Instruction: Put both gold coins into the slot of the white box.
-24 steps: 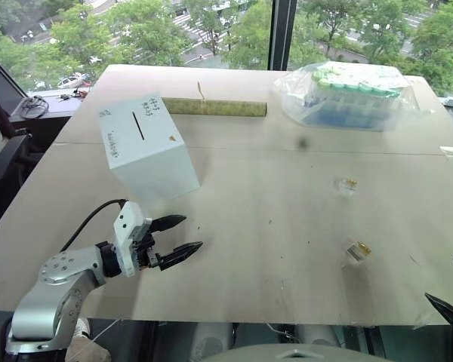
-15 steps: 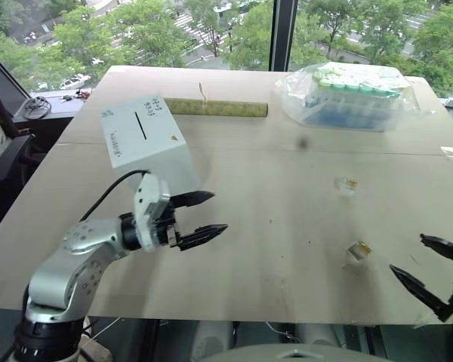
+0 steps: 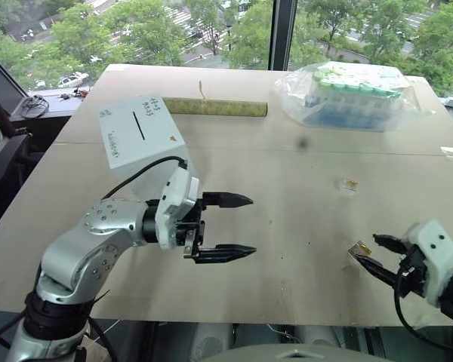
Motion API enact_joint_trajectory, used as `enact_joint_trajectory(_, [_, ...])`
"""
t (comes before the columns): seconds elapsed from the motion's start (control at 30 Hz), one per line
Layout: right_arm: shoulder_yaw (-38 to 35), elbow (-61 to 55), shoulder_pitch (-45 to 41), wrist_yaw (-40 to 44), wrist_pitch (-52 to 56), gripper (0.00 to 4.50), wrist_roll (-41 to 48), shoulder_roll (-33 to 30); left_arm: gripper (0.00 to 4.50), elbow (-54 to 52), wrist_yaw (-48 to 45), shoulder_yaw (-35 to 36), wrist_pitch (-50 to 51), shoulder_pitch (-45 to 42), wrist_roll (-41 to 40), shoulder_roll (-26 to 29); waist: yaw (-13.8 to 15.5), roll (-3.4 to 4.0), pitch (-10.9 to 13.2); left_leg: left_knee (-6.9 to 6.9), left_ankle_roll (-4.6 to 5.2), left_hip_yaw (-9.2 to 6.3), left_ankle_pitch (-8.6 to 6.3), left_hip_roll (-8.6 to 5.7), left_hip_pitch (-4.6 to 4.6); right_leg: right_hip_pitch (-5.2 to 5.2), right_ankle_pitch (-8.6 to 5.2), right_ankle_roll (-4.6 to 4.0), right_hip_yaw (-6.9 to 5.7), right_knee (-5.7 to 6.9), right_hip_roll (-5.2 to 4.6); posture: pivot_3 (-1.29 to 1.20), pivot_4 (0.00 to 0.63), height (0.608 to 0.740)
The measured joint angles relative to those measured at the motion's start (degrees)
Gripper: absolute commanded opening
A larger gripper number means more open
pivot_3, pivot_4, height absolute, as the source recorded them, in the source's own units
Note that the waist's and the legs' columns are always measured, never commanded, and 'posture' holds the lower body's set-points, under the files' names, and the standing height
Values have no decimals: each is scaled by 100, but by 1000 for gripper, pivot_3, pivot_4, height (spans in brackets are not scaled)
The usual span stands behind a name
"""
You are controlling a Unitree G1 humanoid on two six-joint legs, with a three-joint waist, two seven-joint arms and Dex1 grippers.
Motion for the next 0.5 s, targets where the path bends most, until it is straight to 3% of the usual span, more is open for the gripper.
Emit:
enact_joint_trajectory(0.03, [57,1,-70,-48,71,1914,-13,-27,4500,-233,82,96,33,169,-118,41,-23,-1,1,0,0,4,0,2,2,-1,0,1,5,0,1,0,150,740])
enact_joint_trajectory(0.3, [172,3,-531,-228,468,1914,-14,-180,4500,-1278,571,802,223,808,-1054,511,8,-4,2,3,0,-7,0,7,5,1,0,1,-1,4,10,0,150,740])
enact_joint_trajectory(0.5, [264,10,-640,-261,625,1914,-22,-191,4500,-1372,802,992,242,801,-1550,756,4,-4,2,5,0,-3,1,2,3,1,0,1,4,4,10,0,150,740])
